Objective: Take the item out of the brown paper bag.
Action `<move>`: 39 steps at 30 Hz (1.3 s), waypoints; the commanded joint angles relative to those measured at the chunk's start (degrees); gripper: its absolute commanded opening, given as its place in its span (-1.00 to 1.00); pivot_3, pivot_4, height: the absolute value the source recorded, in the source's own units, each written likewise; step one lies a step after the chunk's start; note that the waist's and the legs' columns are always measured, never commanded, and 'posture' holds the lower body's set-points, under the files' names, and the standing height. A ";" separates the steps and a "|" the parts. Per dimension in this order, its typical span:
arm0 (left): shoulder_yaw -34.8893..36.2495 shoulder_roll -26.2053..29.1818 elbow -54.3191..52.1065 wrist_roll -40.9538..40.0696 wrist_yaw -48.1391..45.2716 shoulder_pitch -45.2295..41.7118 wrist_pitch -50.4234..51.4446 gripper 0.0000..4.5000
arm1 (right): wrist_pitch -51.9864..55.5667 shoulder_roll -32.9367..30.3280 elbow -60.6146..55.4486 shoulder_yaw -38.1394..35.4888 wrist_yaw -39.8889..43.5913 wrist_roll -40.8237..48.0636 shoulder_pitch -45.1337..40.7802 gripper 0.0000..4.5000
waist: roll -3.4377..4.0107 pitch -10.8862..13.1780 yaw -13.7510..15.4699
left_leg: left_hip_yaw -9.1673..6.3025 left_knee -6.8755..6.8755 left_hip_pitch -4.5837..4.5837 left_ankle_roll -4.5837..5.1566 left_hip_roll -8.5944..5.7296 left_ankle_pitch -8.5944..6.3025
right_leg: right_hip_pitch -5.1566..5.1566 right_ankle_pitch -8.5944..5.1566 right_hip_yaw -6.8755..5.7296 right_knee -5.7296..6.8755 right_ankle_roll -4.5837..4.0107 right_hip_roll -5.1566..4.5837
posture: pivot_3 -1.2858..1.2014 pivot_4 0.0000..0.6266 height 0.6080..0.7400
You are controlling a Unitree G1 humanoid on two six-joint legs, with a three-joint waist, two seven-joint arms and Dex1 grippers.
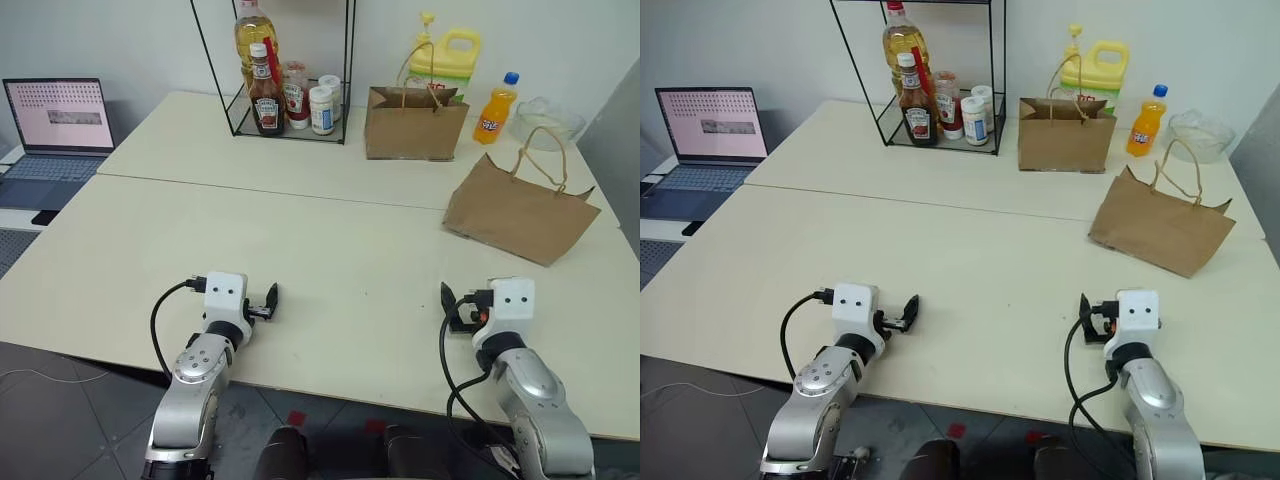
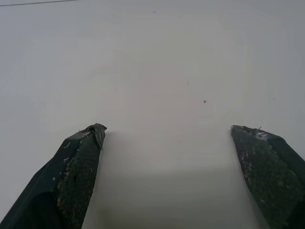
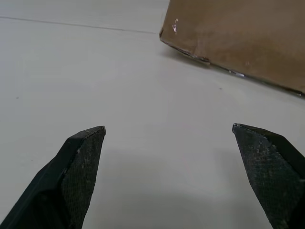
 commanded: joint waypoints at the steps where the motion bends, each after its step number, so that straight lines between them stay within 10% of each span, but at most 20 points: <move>1: 0.67 -0.12 -2.07 -0.66 -0.28 -0.08 0.67 0.99 | -1.21 -0.02 -1.95 -0.11 -0.21 -0.37 0.04 1.00 | 0.00 0.00 -0.01 | 0.00 0.00 0.01 0.00 0.00 0.00 | 0.01 0.00 0.00 0.00 0.00 0.00 | 0.03 -0.52 1.00; 15: -0.27 -0.05 -2.18 -2.85 -2.88 -2.70 2.00 0.99 | 0.18 -1.63 -1.77 -0.59 0.64 0.44 -2.42 1.00 | 0.00 0.00 0.02 | -0.02 0.01 -0.01 0.00 0.00 0.00 | 0.01 0.00 -0.03 0.00 0.00 0.00 | 0.03 -0.52 1.00; 27: -4.62 11.96 6.88 -10.20 -27.37 -26.58 3.67 0.99 | 1.88 -8.59 -6.66 -11.92 -0.09 -0.17 -7.57 1.00 | -0.02 0.03 0.01 | -0.06 0.03 -0.06 -0.01 -0.02 0.01 | 0.00 0.01 -0.10 0.02 0.00 0.02 | 0.03 -0.52 1.00; 39: -7.57 18.20 17.13 -19.46 -52.54 -47.73 5.76 0.99 | 1.12 -23.76 16.99 -19.51 12.06 9.09 -31.33 1.00 | 0.11 0.28 -1.18 | 0.01 0.12 -0.12 0.04 -0.03 0.04 | -0.02 0.02 -0.05 0.04 0.00 0.03 | 0.03 -0.52 1.00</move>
